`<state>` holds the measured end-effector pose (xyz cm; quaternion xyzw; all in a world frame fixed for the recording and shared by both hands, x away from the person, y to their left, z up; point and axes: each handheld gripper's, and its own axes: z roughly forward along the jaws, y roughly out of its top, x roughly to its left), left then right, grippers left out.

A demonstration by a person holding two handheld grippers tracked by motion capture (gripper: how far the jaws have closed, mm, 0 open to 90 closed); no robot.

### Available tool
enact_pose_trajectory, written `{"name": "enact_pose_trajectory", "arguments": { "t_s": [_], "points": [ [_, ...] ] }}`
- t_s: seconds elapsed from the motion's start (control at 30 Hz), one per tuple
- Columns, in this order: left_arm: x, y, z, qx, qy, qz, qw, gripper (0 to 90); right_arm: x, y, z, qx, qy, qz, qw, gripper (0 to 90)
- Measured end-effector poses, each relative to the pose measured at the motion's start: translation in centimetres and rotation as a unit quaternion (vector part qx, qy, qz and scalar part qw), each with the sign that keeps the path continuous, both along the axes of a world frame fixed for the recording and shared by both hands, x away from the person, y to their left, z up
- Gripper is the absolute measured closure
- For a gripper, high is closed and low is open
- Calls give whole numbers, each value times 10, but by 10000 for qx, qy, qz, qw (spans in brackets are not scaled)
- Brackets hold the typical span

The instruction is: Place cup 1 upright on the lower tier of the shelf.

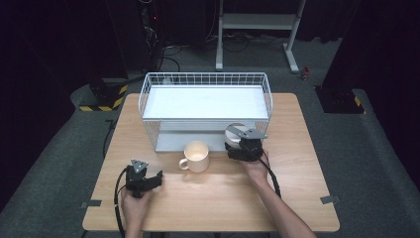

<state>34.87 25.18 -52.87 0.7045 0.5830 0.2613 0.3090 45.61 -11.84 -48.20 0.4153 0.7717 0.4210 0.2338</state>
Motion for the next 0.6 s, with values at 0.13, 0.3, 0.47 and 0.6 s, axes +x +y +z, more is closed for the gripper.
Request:
{"name": "enact_pose_trajectory", "arguments": {
  "t_s": [0.13,0.3,0.47,0.6],
  "points": [
    [0,0,0,17,17,-18,10000,215,5,2,-2,18,-83,20,10000,185],
    [0,0,0,0,0,0,10000,215,9,3,-4,111,-148,-38,9998,185],
    [0,0,0,0,0,0,10000,215,12,3,-6,134,-236,-74,9996,185],
    [0,0,0,1,0,-1,10000,215,15,4,-6,142,-207,-111,9996,185]
  ]
}}
